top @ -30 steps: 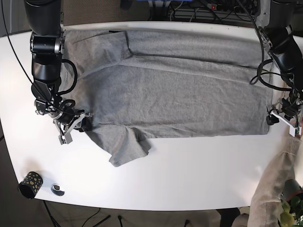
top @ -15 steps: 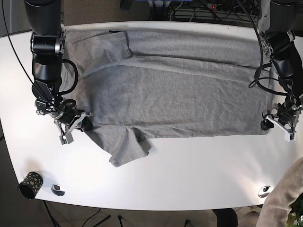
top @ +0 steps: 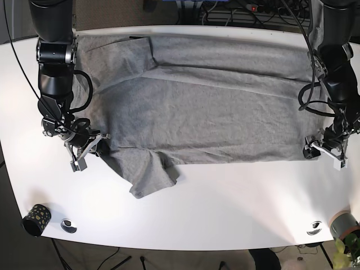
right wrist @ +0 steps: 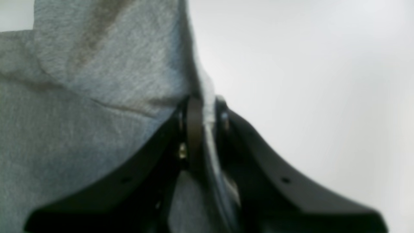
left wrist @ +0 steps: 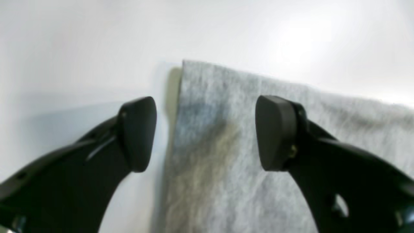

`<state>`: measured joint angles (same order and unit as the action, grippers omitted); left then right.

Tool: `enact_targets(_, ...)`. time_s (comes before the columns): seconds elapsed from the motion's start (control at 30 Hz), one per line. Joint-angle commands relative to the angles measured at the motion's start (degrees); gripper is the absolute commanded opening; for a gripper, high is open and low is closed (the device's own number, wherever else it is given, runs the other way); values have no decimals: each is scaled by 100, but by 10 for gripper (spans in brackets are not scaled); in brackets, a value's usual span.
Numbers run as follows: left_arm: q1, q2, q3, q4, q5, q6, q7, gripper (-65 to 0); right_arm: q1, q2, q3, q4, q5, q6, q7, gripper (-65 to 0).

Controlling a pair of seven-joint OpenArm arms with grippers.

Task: Fold the T-shirt properly
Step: 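Pinch the hem corners with both grippers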

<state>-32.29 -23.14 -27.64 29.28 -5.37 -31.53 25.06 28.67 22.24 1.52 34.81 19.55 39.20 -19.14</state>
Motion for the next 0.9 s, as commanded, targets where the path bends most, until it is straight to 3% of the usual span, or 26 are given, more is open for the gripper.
enact_targets(0.0, -160, -82, -1, -128, -66, -52, -31, -212, 144, 84, 28, 84, 71, 32, 72, -596)
enact_targets(0.13, -239, -56, -1, -365, -39, -350, -40, -321, 144, 84, 28, 84, 71, 32, 72, -596)
enact_targets(0.4, -204, -47, -1, -374, -39, -456, -242, -631, 162, 75, 28, 93, 71, 32, 72, -599)
enact_targets(0.6, -177, -56, -36, -224, -83, -579, -629, -650, 188, 75, 28, 102, 71, 58, 72, -601)
enact_targets(0.87, 517, 164, 157, 1455, -30, -746, -559, -650, -14, 128, 46, 1157, 80, 23, -517, -601)
